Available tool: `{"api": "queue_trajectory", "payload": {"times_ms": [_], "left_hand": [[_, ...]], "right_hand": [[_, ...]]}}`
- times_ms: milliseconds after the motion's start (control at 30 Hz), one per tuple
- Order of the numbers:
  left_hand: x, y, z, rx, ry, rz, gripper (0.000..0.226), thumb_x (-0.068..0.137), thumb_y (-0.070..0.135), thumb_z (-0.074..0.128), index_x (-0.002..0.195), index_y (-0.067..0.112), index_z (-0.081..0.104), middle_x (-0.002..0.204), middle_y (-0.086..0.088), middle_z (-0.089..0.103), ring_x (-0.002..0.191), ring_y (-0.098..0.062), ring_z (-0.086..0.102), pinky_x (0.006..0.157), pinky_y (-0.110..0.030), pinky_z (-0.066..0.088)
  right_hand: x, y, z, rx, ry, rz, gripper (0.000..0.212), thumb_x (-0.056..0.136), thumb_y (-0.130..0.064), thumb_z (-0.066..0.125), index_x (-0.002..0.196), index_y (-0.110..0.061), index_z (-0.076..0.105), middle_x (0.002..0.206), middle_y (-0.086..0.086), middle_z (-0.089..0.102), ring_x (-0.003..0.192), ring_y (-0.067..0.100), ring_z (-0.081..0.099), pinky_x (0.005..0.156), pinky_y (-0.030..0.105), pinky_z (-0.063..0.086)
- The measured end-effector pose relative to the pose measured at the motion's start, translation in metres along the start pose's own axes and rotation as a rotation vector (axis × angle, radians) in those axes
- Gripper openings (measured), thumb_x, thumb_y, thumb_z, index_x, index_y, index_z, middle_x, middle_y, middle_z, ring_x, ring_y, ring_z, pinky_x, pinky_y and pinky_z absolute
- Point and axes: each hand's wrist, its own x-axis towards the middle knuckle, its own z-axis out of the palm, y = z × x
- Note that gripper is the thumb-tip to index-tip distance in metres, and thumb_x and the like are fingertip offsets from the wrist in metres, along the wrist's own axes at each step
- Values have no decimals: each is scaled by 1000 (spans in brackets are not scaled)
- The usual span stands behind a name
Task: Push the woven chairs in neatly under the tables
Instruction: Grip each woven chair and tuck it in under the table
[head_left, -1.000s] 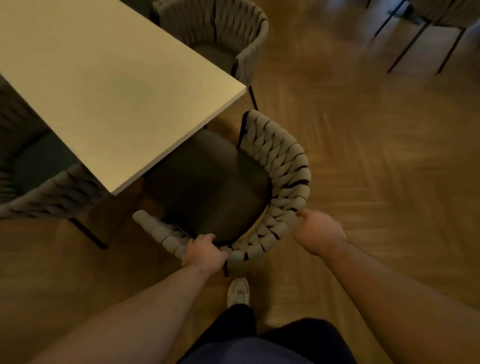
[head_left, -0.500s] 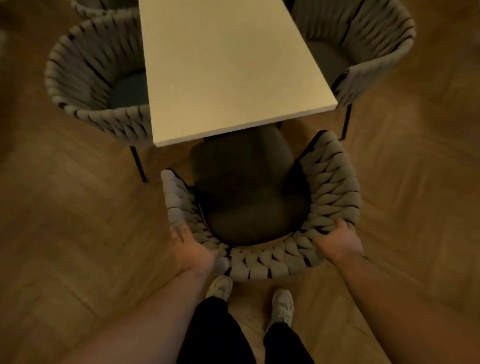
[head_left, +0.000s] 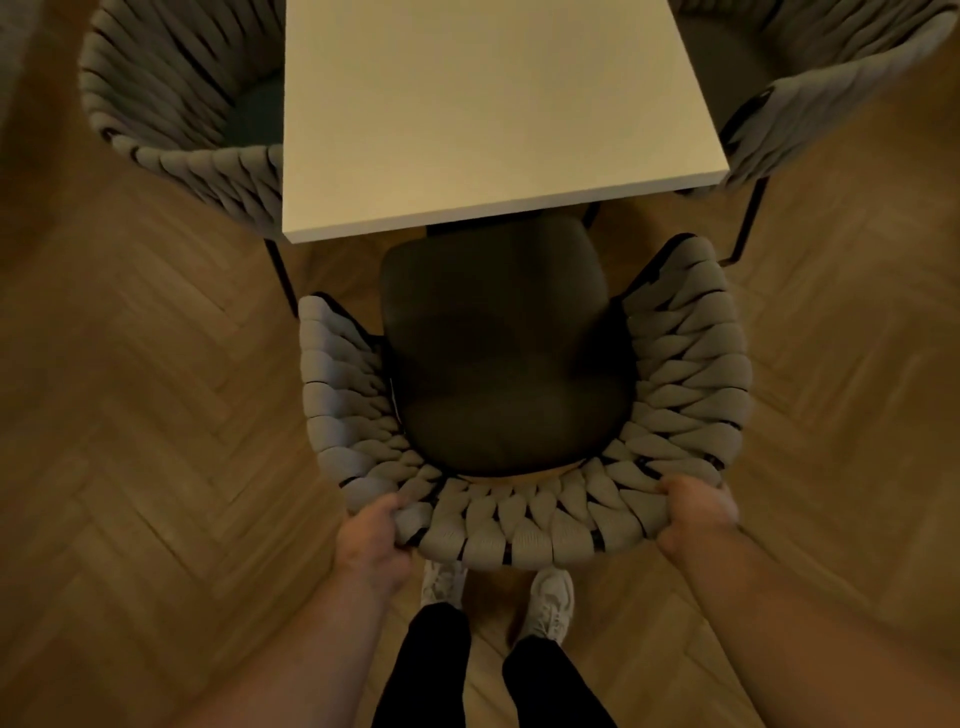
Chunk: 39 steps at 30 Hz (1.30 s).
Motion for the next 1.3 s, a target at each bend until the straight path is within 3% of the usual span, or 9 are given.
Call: {"api": "queue_trajectory", "payload": {"times_ms": [533, 733, 800, 867, 933, 1000, 1133, 1200, 1300], "left_hand": [[14, 35, 36, -57, -109, 101, 60, 90, -14, 65, 140, 19, 57, 126, -16, 66, 107, -36, 69, 60, -44, 64], [46, 67, 67, 97, -78, 174, 50, 92, -3, 71, 139, 13, 62, 126, -19, 72, 106, -38, 73, 74, -50, 65], [47, 72, 69, 279, -22, 280, 55, 90, 8, 76, 141, 11, 57, 129, -18, 69, 107, -37, 71, 83, -52, 64], [47, 72, 68, 634, 128, 540, 92, 77, 27, 88, 154, 14, 39, 148, -19, 55, 125, -39, 61, 103, -57, 56], [36, 69, 70, 1131, 214, 932, 117, 73, 36, 89, 166, 19, 20, 171, -19, 23, 154, -41, 30, 123, -58, 35], [7, 65, 81, 1583, 72, 1266, 109, 85, 44, 80, 170, 25, 15, 177, -7, 4, 163, -34, 3, 132, -55, 11], [-24, 57, 103, 2234, -500, 938, 111, 76, 98, 45, 167, 37, 25, 172, 12, 26, 162, -23, 17, 132, -50, 8], [-30, 56, 105, 2422, -479, 828, 111, 67, 104, 45, 158, 39, 43, 157, 12, 52, 148, -19, 43, 128, -52, 19], [-31, 52, 106, 2419, -409, 901, 71, 77, 86, 59, 131, 40, 67, 110, 15, 70, 110, -12, 64, 112, -45, 41]], "right_hand": [[-5, -15, 12, 274, -113, -39, 60, 95, 14, 63, 140, -25, 58, 118, 7, 64, 107, 33, 67, 91, 52, 59], [14, -51, 42, 62, -211, -151, 61, 99, 3, 68, 152, -16, 45, 133, 15, 62, 110, 34, 67, 103, 59, 56], [19, -52, 44, -253, -102, -234, 69, 98, -8, 73, 156, -10, 37, 143, 21, 58, 119, 39, 63, 102, 53, 56], [23, -55, 41, -604, 22, -408, 93, 95, -19, 77, 166, -7, 18, 158, 25, 46, 139, 44, 50, 110, 53, 49], [20, -58, 37, -863, 104, -722, 110, 93, -33, 79, 171, -13, 5, 174, 20, 22, 161, 39, 21, 128, 56, 28], [9, -55, 35, -1094, 18, -1084, 106, 92, -58, 72, 172, -23, 11, 179, 9, 12, 165, 30, 6, 131, 55, 7], [-8, -57, 34, -1818, -558, -1224, 93, 83, -89, 52, 163, -44, 35, 167, -10, 41, 159, 17, 29, 130, 58, -12], [-9, -67, 40, -1971, -581, -1296, 63, 94, -63, 60, 153, -43, 49, 154, -14, 56, 149, 15, 43, 131, 54, -3], [-12, -72, 46, -2005, -554, -1299, 37, 101, -36, 59, 138, -42, 61, 131, -13, 67, 127, 16, 60, 123, 48, 29]]}}
